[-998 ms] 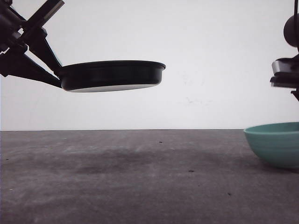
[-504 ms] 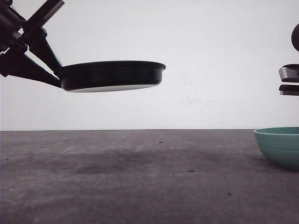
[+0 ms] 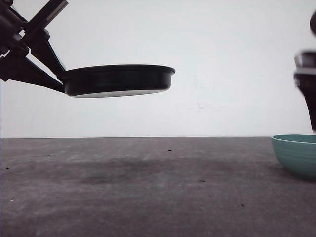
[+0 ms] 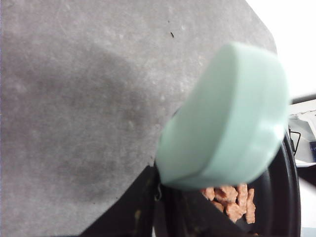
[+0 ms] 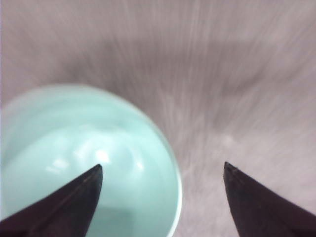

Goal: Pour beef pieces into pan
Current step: 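Lower the pan onto the table and open the left gripper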

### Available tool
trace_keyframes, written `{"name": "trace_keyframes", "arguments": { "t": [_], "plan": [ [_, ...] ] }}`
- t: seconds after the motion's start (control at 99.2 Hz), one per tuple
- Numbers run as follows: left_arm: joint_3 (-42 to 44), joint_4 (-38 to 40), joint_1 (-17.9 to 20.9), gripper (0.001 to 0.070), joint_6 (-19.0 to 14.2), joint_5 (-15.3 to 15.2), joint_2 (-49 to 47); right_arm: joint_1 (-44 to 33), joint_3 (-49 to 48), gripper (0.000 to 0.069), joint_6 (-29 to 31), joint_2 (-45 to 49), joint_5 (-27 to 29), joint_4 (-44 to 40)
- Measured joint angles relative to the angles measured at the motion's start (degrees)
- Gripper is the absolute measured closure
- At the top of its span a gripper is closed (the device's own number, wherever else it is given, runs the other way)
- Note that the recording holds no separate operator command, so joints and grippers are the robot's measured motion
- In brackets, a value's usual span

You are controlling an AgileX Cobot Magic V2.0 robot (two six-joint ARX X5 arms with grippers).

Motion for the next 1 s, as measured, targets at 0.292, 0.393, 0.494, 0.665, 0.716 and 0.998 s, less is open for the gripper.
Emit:
{"name": "trace_keyframes", "arguments": {
  "t": [0.292,0.393,0.494,0.665,0.716,0.998],
  "plan": [
    [0.1,0.0,2.1,0.0685,7.0,-4.6,1.7,1.6,8.7,0.0625,2.3,-22.3,-12.2,7.4],
    [0.1,0.0,3.8,0.0685,8.2,-4.6,4.4,3.7,8.7,0.0672,2.4,-30.0,-13.7,9.6],
    [0.1,0.3,5.0,0.0685,8.8,-4.8,7.7,5.4,8.7,0.0683,2.4,-36.3,-13.8,9.7],
    [0.1,1.9,5.4,0.0685,11.3,-4.8,14.1,6.1,8.7,0.0684,2.4,-43.8,-13.7,9.4],
    [0.1,2.4,5.4,0.0685,11.8,-4.8,15.8,6.1,8.7,0.0684,2.4,-45.1,-13.7,9.1],
    [0.1,4.8,5.4,0.0685,12.9,-4.6,22.1,6.1,8.7,0.0684,2.4,-48.3,-13.7,3.9]
  ]
}}
